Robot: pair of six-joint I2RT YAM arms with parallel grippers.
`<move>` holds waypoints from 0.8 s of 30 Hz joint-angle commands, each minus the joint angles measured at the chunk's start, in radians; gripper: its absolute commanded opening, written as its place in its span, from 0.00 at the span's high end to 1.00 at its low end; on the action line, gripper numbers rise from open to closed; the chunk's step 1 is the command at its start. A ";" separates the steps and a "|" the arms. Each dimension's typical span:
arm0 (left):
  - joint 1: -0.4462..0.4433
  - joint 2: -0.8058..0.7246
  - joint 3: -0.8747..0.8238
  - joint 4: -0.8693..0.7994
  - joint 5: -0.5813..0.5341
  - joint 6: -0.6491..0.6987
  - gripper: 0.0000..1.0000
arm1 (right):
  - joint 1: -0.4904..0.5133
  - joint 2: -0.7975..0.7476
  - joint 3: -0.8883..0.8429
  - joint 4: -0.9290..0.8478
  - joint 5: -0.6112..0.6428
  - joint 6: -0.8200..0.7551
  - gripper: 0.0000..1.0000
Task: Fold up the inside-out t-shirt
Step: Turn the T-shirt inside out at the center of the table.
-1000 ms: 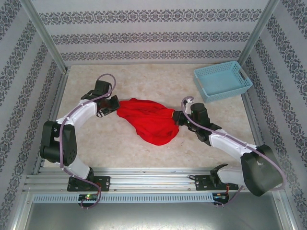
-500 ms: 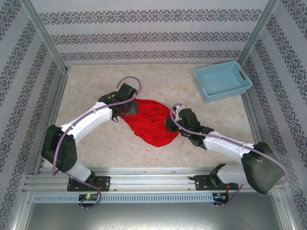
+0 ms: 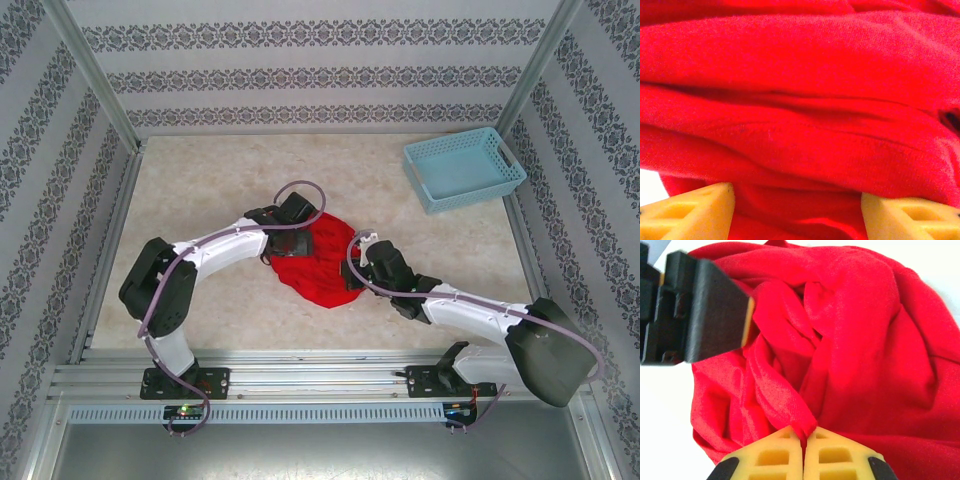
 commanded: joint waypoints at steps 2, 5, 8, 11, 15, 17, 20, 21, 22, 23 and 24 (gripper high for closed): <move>0.012 0.044 -0.020 0.151 0.146 0.011 0.44 | 0.026 -0.022 -0.026 0.036 -0.021 -0.034 1.00; 0.014 0.058 -0.037 0.150 0.149 0.019 0.59 | 0.028 -0.018 -0.015 0.019 -0.022 -0.037 1.00; 0.015 0.021 -0.096 0.186 0.160 0.032 0.78 | 0.028 -0.022 0.015 -0.018 -0.017 -0.049 0.96; 0.016 -0.051 -0.180 0.246 0.177 0.041 0.94 | 0.020 -0.034 0.056 -0.079 -0.017 -0.077 0.82; 0.015 -0.194 -0.338 0.374 0.184 0.029 1.00 | -0.011 -0.038 0.155 -0.191 -0.029 -0.118 0.63; 0.015 -0.252 -0.408 0.429 0.184 0.014 1.00 | -0.029 -0.019 0.209 -0.233 -0.045 -0.125 0.58; 0.015 -0.324 -0.490 0.502 0.181 -0.001 1.00 | -0.046 0.053 0.287 -0.254 -0.096 -0.124 0.54; 0.015 -0.345 -0.515 0.527 0.181 -0.003 1.00 | -0.047 0.091 0.318 -0.262 -0.116 -0.124 0.54; 0.016 -0.366 -0.534 0.545 0.179 -0.004 1.00 | -0.047 0.136 0.350 -0.270 -0.140 -0.126 0.53; 0.015 -0.384 -0.546 0.557 0.176 -0.004 1.00 | -0.046 0.175 0.378 -0.281 -0.154 -0.125 0.53; 0.016 -0.403 -0.559 0.570 0.178 0.001 1.00 | -0.043 0.221 0.412 -0.291 -0.167 -0.120 0.54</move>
